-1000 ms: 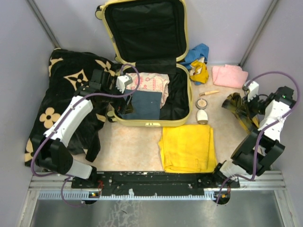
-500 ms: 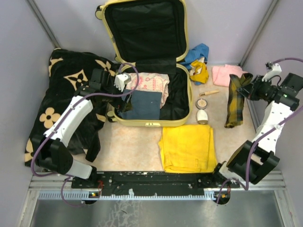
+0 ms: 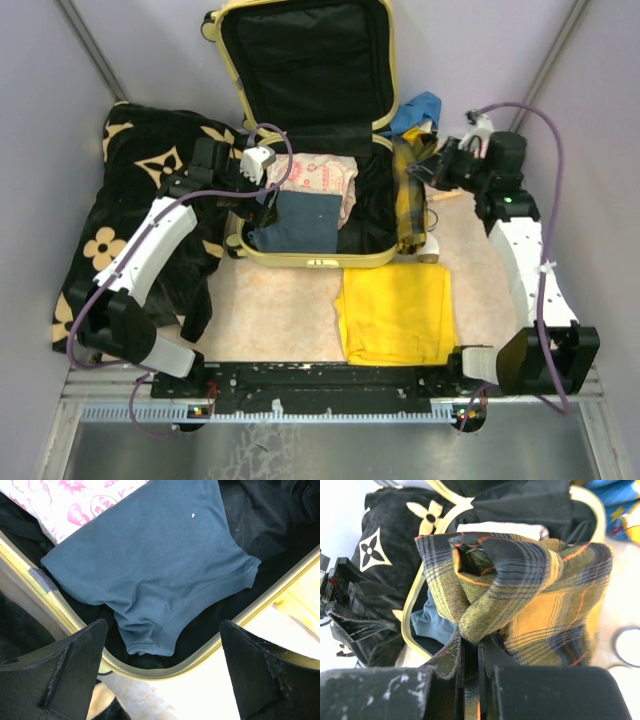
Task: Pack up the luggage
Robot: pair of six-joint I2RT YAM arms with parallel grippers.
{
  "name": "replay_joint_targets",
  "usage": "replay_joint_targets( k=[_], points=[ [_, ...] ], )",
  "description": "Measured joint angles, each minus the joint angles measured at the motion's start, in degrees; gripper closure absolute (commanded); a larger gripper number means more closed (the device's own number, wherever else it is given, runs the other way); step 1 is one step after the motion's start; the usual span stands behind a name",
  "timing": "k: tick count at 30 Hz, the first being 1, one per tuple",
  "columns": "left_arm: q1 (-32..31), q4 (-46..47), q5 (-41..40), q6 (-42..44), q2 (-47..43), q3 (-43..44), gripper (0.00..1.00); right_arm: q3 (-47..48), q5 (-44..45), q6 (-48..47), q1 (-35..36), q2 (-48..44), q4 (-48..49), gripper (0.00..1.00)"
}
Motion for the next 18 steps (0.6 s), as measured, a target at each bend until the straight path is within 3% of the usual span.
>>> replay_joint_targets(
  k=[7, 18],
  points=[
    [0.00, 0.42, 0.11, -1.40, 0.42, 0.00, 0.00, -1.01, 8.59, 7.67, 10.93, 8.33, 8.59, 1.00],
    [0.00, 1.73, 0.37, -4.04, 2.67, 0.00, 0.00, -0.96, 15.41, 12.70, 18.12, 20.20, 14.93, 1.00]
  ],
)
